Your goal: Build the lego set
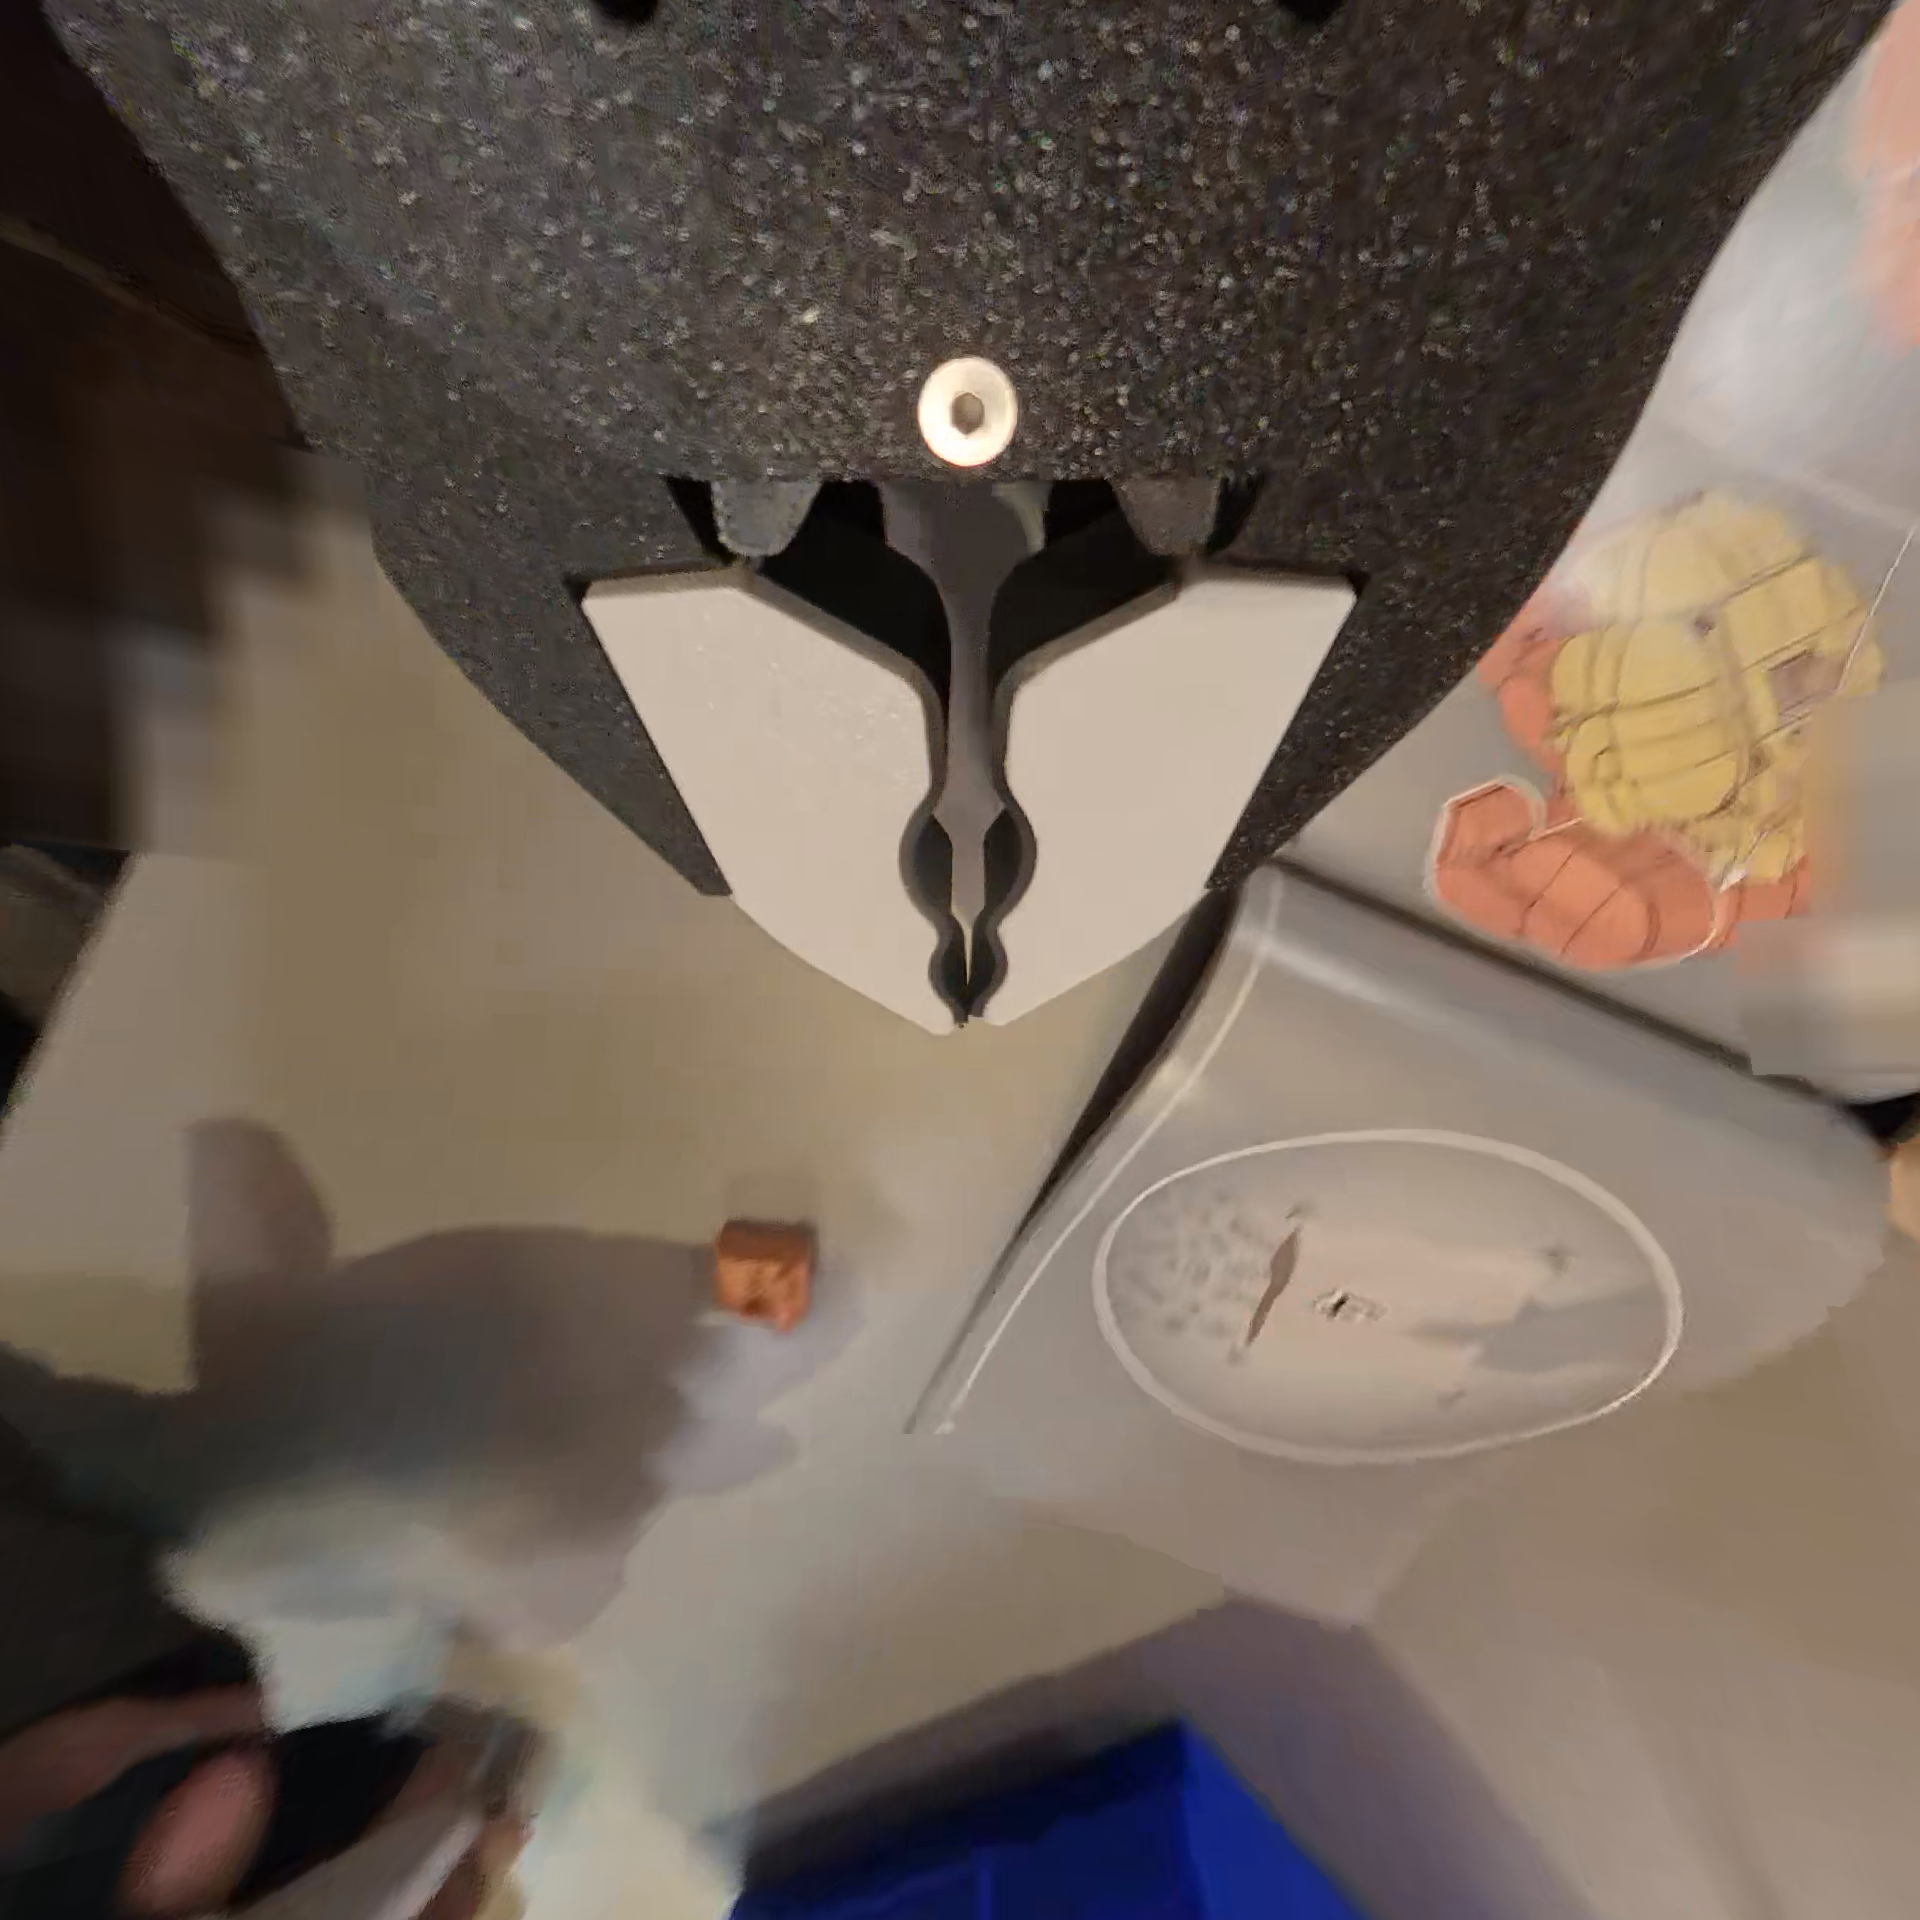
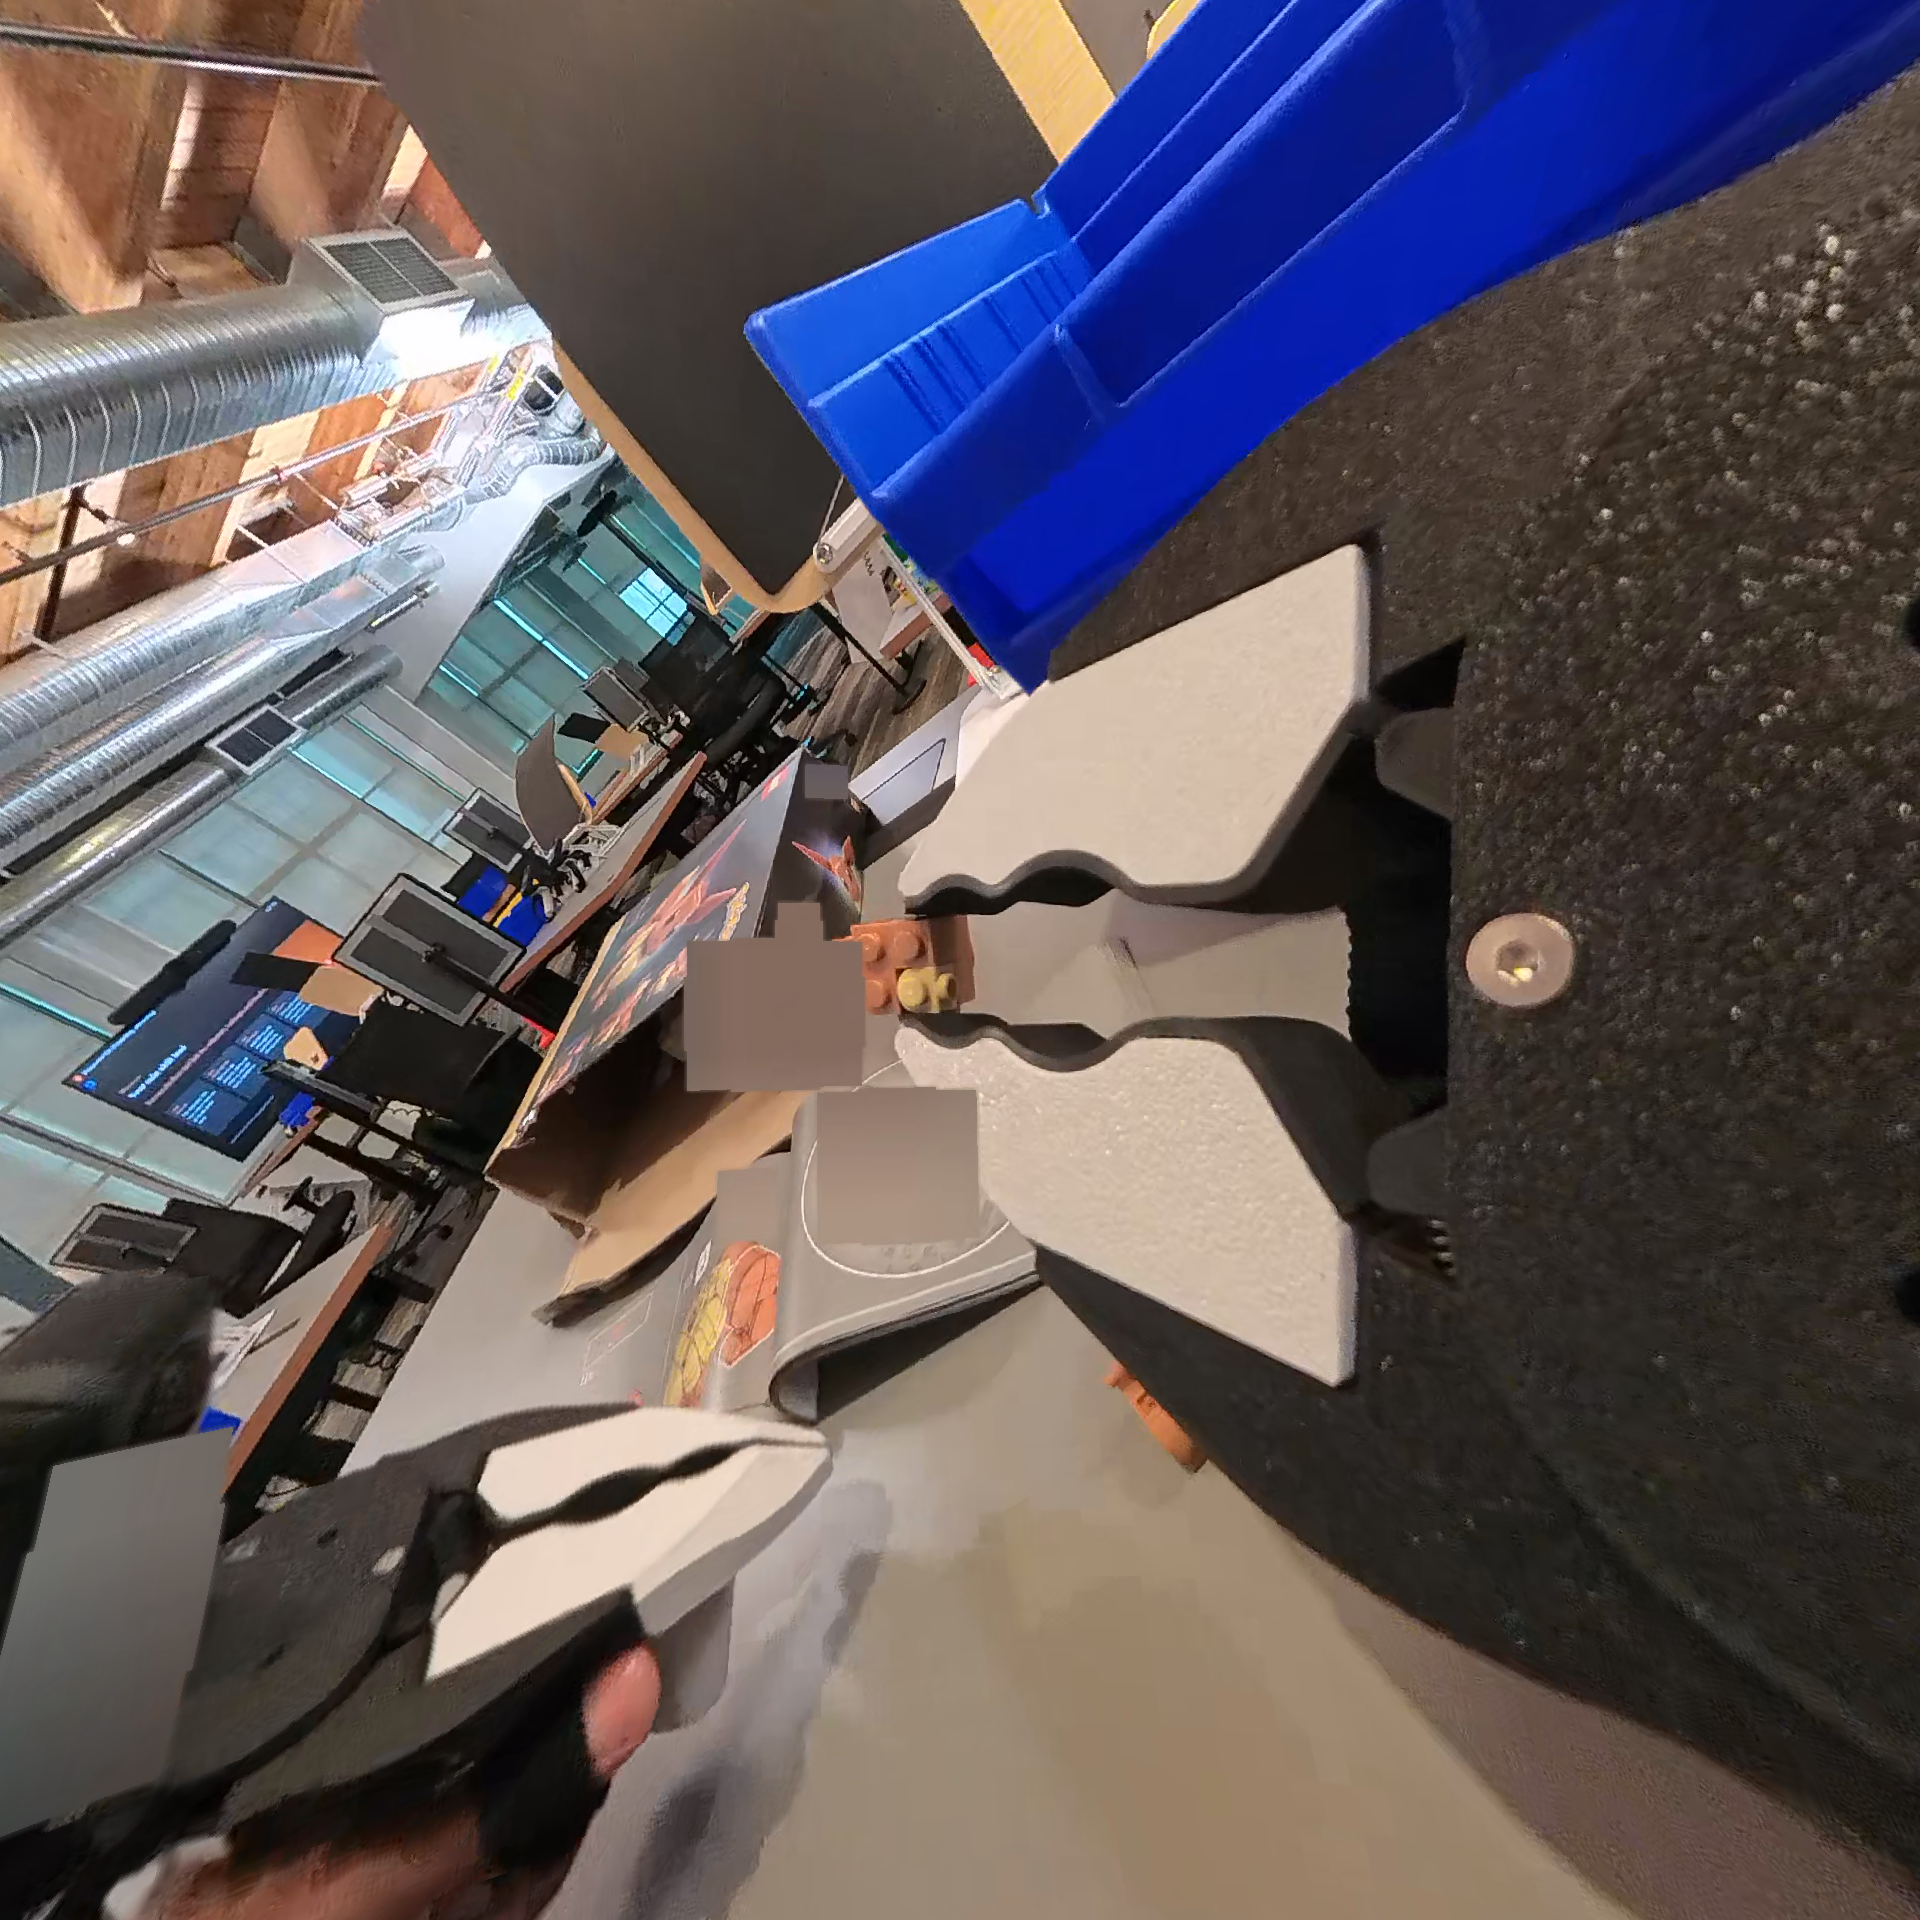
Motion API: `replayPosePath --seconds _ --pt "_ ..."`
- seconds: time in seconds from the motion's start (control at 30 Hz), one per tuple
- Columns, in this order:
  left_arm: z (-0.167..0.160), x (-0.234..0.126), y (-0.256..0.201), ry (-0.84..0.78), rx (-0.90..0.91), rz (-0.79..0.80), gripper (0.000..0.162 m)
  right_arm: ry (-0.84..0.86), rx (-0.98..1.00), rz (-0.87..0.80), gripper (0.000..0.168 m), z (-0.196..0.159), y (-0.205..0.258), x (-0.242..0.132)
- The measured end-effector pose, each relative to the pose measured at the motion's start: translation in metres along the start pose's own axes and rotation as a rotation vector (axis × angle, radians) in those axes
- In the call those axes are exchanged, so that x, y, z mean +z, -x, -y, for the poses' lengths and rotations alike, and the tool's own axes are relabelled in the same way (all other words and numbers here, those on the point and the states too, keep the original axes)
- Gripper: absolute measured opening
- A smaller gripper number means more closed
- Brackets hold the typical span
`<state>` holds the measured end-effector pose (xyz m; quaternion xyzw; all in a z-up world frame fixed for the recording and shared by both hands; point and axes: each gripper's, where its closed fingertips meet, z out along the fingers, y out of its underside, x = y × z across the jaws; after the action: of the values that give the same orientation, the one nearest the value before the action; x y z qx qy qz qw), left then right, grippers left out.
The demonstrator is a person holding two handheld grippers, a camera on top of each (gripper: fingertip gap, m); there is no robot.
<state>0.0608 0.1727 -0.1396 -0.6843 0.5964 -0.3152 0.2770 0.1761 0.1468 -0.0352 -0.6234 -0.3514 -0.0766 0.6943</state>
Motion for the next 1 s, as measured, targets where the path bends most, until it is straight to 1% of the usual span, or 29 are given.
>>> replayPosePath --seconds 0.07,0.13,0.3,0.63,0.73,0.83,0.9,1.0 --pt "-0.007 0.003 0.018 0.041 0.001 0.087 0.0 0.0 -0.015 0.002 0.017 0.001 0.002 0.0" --pt "-0.009 0.006 0.031 0.055 -0.018 0.124 0.0 -0.003 -0.029 0.001 0.017 0.003 0.003 0.0" --pt "-0.012 0.012 0.041 0.07 -0.038 0.13 0.0 -0.009 -0.035 0.007 0.018 0.005 0.006 0.0" --pt "-0.014 0.008 0.078 0.064 -0.062 0.233 0.001 -0.009 -0.036 0.034 0.017 0.006 0.013 0.001" --pt "-0.015 0.007 0.074 0.069 -0.07 0.182 0.009 -0.009 -0.038 0.035 0.017 0.006 0.014 0.002" --pt "-0.01 -0.002 0.062 0.049 -0.063 0.143 0.014 -0.013 -0.036 0.031 0.017 0.007 0.013 0.001" --pt "0.002 -0.011 0.053 0.008 -0.045 0.121 0.016 -0.014 -0.036 0.033 0.017 0.006 0.014 0.002" --pt "0.034 -0.025 0.036 -0.126 0.002 0.051 0.016 -0.015 -0.048 0.036 0.017 0.006 0.017 0.003"
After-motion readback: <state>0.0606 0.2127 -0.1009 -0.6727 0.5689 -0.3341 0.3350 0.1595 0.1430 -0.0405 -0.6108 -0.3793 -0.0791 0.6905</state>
